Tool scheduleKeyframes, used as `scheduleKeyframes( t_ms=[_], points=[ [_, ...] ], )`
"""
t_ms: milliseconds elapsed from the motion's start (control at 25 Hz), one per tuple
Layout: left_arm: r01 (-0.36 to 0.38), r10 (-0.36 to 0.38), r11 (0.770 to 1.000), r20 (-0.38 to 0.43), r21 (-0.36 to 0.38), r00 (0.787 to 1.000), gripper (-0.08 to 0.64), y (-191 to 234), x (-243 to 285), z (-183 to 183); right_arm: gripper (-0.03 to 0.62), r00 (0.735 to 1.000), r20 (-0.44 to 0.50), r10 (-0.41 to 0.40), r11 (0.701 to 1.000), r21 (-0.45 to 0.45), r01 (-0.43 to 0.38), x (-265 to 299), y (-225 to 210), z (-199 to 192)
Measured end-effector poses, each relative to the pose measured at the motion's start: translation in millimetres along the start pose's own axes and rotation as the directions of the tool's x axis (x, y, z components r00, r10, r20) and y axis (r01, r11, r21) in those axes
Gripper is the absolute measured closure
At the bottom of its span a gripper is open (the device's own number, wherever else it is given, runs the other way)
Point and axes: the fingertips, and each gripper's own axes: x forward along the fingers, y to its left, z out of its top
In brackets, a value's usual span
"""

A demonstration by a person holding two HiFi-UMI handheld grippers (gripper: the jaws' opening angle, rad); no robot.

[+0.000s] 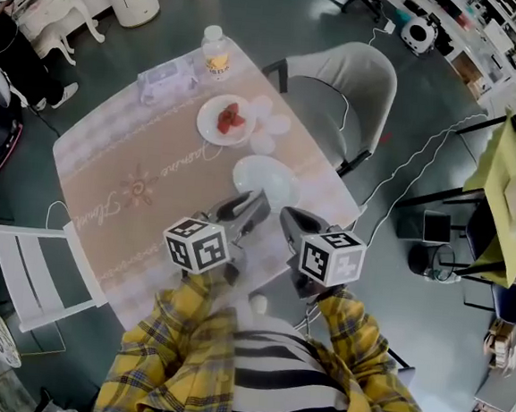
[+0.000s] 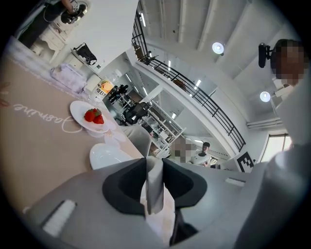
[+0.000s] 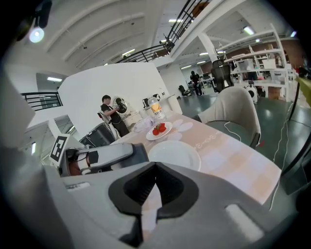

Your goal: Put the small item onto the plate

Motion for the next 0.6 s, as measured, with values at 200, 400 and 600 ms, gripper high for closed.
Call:
scheduleKeyframes(
  t_ms=[200, 400, 600],
  points=[
    [-0.004, 0.004, 1.0, -0.023, 0.009, 1.0, 0.469, 6, 16, 4, 0.592, 1.0, -0.021, -0.016, 1.0, -0.005, 0.016, 15, -8, 8],
    [-0.007, 0.009, 1.0, -0.054, 0.03, 0.999, 0.469, 13, 28, 6, 0.592, 0.999, -0.035, -0.024, 1.0, 0.0, 0.024, 24, -15, 12],
    [-0.009, 0.016, 0.997, -0.1, 0.073, 0.995, 0.469, 23, 42, 17, 0.592, 0.999, -0.04, -0.03, 1.0, 0.005, 0.031, 31, -18, 18]
  ],
)
